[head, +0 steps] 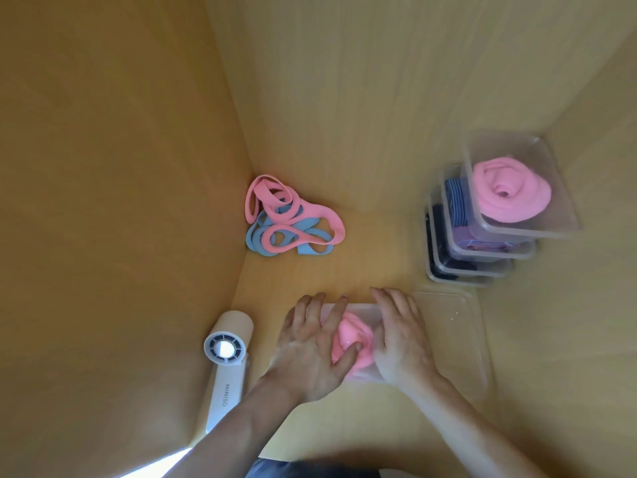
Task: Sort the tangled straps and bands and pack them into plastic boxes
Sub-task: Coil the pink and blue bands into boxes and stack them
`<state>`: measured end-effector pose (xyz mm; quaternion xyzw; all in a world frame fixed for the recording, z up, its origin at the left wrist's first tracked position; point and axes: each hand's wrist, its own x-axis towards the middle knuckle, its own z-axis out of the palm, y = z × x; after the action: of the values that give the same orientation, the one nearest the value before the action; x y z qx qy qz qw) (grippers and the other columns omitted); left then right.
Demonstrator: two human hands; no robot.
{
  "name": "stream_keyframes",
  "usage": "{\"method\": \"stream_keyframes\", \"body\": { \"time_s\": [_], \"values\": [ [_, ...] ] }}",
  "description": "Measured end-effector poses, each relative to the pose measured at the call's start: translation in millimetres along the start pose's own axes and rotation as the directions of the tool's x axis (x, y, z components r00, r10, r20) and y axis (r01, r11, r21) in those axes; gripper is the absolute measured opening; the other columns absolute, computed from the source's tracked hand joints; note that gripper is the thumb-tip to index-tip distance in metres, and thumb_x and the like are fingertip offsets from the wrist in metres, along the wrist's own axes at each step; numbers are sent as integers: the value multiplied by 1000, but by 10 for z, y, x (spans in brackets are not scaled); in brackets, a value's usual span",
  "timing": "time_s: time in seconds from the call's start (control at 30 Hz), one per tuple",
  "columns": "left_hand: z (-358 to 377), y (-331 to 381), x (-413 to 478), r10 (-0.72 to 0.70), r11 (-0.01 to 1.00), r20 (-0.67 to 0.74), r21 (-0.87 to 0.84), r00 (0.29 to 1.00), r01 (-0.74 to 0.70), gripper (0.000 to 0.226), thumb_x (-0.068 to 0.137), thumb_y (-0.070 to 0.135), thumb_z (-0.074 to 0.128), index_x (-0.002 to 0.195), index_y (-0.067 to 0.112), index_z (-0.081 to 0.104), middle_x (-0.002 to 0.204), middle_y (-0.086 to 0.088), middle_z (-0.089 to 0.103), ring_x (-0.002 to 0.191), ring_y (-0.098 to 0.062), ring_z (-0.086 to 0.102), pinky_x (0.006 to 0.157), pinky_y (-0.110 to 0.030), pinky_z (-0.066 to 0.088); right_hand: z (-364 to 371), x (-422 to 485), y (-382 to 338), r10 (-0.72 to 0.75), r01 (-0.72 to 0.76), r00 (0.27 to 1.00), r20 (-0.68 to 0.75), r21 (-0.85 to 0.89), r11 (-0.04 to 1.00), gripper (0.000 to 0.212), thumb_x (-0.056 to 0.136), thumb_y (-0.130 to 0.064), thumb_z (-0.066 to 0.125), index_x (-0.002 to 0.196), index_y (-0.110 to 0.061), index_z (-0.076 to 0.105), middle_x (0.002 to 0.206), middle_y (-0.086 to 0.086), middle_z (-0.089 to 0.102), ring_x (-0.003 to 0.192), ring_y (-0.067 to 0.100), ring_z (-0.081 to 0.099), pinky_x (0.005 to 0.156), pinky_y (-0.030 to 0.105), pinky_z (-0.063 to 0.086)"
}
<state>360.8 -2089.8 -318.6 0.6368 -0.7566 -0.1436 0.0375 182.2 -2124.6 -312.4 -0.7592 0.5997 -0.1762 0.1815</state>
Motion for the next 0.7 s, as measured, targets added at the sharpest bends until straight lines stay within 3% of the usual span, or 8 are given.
{"method": "stream_keyframes", "body": {
  "time_s": [0.1,0.17,0.27,0.37,0.43,0.57,0.7],
  "values": [
    [-24,-31,-6,11,994,-5,-108,1000,-11,80,91,72,19,159,32,15,162,-2,21,149,-23,13,122,-38,19,-43,-27,-27,-205,205,979,13,-7,979,52,88,-22,41,130,1,61,132,15,60,120,33,58,108,38,36],
    [-59,-59,-21,-7,953,-32,-304,999,-3,78,90,65,22,159,27,22,164,7,19,152,-13,9,124,-32,14,-70,-74,-15,-271,269,960,75,34,963,55,93,-34,45,137,-2,56,141,10,54,130,29,52,112,39,35],
    [-93,-107,-91,-113,777,-46,-627,993,59,66,90,47,37,154,42,20,161,28,12,150,6,8,123,-20,14,-96,-147,34,-328,339,908,262,2,941,85,89,-72,46,152,-14,38,159,-2,32,149,17,26,124,38,15],
    [-86,-163,-219,-173,678,-13,-727,985,109,65,89,45,43,141,65,10,155,42,7,143,19,9,111,-5,13,-120,-172,87,-308,366,873,379,-90,926,118,70,-92,46,160,-22,15,165,-11,4,154,8,-1,125,31,-6],
    [-34,-213,-313,-168,667,8,-735,986,120,70,88,48,46,147,61,9,155,43,8,142,21,9,114,-11,16,-118,-195,70,-288,359,879,379,-130,924,121,67,-90,49,160,-22,12,166,-10,1,154,9,-2,125,32,-5],
    [62,-274,-467,-176,591,24,-797,984,125,78,88,62,52,154,51,13,156,41,17,144,14,19,118,-27,25,-115,-237,-22,-276,313,922,273,-103,944,111,66,-83,58,153,-21,30,155,-3,29,143,20,30,119,34,20],
    [24,-279,-567,-213,491,46,-859,976,148,84,77,84,52,149,60,16,155,35,28,141,9,32,118,-39,34,-134,-264,-72,-196,199,955,223,9,980,111,62,-81,64,151,-24,30,148,-9,34,139,13,31,116,25,20]
  ]
}}
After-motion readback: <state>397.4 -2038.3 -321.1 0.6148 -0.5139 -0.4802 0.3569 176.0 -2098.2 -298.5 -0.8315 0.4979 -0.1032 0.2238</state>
